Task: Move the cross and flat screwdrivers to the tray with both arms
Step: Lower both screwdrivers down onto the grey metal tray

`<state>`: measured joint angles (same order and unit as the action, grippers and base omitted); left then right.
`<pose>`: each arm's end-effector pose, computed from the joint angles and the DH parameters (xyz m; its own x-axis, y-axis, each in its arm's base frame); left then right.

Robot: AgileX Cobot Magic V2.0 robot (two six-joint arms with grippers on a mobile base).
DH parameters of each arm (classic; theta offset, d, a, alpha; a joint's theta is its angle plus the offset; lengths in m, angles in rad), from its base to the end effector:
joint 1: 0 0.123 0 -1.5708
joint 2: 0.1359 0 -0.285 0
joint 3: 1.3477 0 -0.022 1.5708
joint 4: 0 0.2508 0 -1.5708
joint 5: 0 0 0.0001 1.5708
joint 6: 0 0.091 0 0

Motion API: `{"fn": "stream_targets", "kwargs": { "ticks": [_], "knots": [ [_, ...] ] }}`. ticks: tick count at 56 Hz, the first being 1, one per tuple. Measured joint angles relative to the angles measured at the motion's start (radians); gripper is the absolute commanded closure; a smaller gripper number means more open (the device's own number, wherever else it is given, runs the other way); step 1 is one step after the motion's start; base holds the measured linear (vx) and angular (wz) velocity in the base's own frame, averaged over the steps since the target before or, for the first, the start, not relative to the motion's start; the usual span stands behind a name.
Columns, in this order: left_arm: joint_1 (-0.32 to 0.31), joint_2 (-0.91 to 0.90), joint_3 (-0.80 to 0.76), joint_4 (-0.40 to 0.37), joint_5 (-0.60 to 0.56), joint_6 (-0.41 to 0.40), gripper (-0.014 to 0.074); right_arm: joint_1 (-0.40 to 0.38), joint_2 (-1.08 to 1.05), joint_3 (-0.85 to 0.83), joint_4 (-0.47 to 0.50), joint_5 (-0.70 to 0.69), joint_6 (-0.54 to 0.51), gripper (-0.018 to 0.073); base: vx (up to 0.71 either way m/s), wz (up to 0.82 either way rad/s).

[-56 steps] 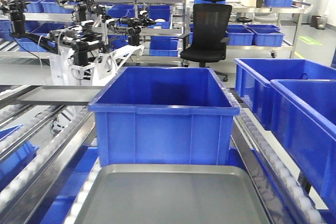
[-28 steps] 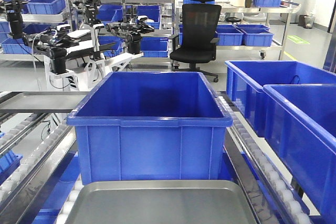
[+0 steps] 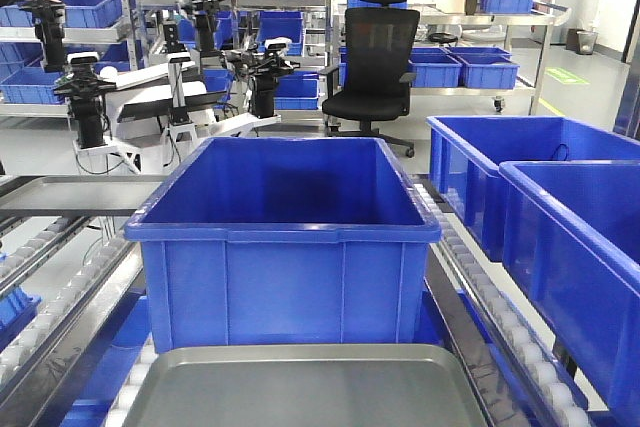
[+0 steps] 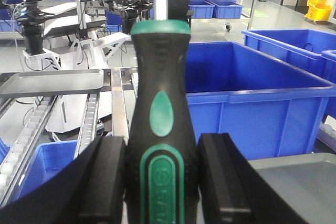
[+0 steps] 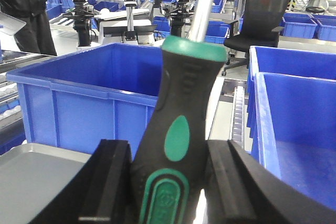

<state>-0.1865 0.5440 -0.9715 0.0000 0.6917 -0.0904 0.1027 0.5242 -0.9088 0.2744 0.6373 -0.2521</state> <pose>0.0741 -0.0140 0.4287 -0.1891 -0.0562 -0.9804 0.1690 0.9816 -0.0889 0.0752 0.0225 0.4181 -0.1383 -0.0436 -0.9894 -0.2640 0.9645 -0.0056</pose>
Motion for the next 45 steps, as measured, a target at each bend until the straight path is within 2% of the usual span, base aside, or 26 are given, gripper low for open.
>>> {"fn": "stream_targets", "kwargs": {
  "ticks": [21, 31, 38, 45],
  "knots": [
    [0.000, 0.001, 0.000, 0.000, 0.000, 0.000, 0.0596, 0.000, 0.001, 0.000, 0.012, -0.015, 0.000, 0.0567, 0.00, 0.00],
    [0.000, 0.023, 0.000, 0.000, 0.000, -0.001, 0.0596, 0.000, 0.052, 0.000, 0.066, -0.014, 0.001, 0.0567, 0.00, 0.00],
    [0.000, 0.091, 0.000, -0.057, 0.012, -0.001, 0.0595, 0.000, 0.154, 0.000, 0.109, 0.006, 0.001, 0.0567, 0.00, 0.00],
    [0.000, 0.217, 0.000, -0.171, 0.031, 0.055, 0.0594, 0.000, 0.306, -0.025, 0.155, 0.046, -0.020, 0.0567, 0.00, 0.00]
  ]
}}
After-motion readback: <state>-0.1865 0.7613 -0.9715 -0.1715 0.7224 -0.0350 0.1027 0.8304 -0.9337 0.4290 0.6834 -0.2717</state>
